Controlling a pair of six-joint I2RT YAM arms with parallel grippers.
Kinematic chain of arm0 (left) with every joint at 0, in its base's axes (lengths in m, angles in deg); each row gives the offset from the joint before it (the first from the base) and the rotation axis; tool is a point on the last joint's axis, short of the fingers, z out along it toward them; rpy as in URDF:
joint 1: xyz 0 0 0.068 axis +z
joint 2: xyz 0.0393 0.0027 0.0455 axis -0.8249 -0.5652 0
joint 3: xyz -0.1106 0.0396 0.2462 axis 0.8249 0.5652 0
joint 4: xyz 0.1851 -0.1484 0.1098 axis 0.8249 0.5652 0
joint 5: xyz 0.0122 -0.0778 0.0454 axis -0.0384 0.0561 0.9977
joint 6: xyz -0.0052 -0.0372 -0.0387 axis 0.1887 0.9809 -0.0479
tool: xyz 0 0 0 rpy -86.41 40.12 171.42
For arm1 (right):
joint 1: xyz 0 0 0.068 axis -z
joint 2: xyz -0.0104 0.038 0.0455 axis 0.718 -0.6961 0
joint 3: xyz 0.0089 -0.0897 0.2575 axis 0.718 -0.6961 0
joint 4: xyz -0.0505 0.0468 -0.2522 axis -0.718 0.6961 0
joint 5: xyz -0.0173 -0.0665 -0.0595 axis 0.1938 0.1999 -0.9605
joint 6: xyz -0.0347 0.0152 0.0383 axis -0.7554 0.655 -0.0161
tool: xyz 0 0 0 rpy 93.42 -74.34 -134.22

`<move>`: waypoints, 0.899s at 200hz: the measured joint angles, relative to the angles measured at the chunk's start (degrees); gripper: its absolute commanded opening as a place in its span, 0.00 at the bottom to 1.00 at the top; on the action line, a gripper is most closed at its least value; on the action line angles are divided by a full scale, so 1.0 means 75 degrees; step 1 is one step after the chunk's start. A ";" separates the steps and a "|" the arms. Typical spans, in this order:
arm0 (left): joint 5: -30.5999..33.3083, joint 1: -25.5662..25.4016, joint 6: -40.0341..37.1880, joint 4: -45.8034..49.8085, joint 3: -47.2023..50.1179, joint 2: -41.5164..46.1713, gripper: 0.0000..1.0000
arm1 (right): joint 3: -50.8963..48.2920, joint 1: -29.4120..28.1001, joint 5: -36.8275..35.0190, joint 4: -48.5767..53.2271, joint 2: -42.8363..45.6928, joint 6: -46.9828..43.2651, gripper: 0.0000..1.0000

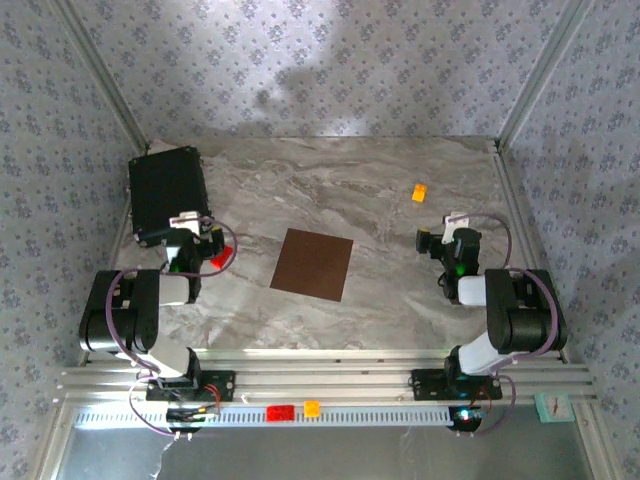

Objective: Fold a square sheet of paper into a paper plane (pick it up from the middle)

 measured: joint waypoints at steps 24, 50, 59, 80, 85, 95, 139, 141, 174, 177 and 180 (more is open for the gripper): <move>-0.0020 0.0000 -0.0050 0.0000 0.0000 0.0000 1.00 | 0.0020 0.0044 0.0061 -0.0012 0.0000 -0.0003 0.99; -0.0020 0.0000 -0.0050 0.0000 0.0000 0.0000 1.00 | 0.0020 0.0055 0.0061 -0.0038 0.0000 0.0000 0.99; -0.0020 0.0000 -0.0050 0.0000 0.0000 0.0000 1.00 | 0.0020 0.0064 0.0085 -0.0105 0.0000 0.0000 0.99; -0.0020 0.0000 -0.0050 0.0000 0.0000 0.0000 1.00 | -0.0009 0.0105 0.0125 -0.0312 0.0000 0.0000 0.99; -0.0020 0.0000 -0.0050 0.0000 0.0000 0.0000 1.00 | -0.0026 0.0105 0.0137 -0.0364 0.0000 0.0000 0.99; -0.0044 0.0000 -0.0052 -0.0012 0.0000 0.0000 1.00 | -0.0061 0.0102 0.0143 -0.0420 0.0006 -0.0006 0.99; -0.0166 0.0093 -0.0044 -0.0227 0.0076 0.0146 1.00 | -0.0023 0.0000 0.0140 0.0385 0.0705 -0.0015 0.99; -0.0181 0.0117 -0.0038 -0.0221 0.0090 0.0178 1.00 | -0.0006 0.0003 0.0137 0.0466 0.0761 -0.0003 0.99; -0.0210 0.0504 0.0219 0.0160 0.0108 0.0871 1.00 | 0.0659 0.0364 0.0143 0.2174 0.1775 0.0595 0.99; -0.0204 0.0527 0.0242 0.0233 0.0102 0.0962 1.00 | 0.0746 0.0396 0.0143 0.2419 0.1877 0.0673 0.99; -0.0189 0.0548 0.0274 0.0303 0.0099 0.1043 1.00 | 0.0836 0.0423 0.0140 0.2652 0.1964 0.0755 0.99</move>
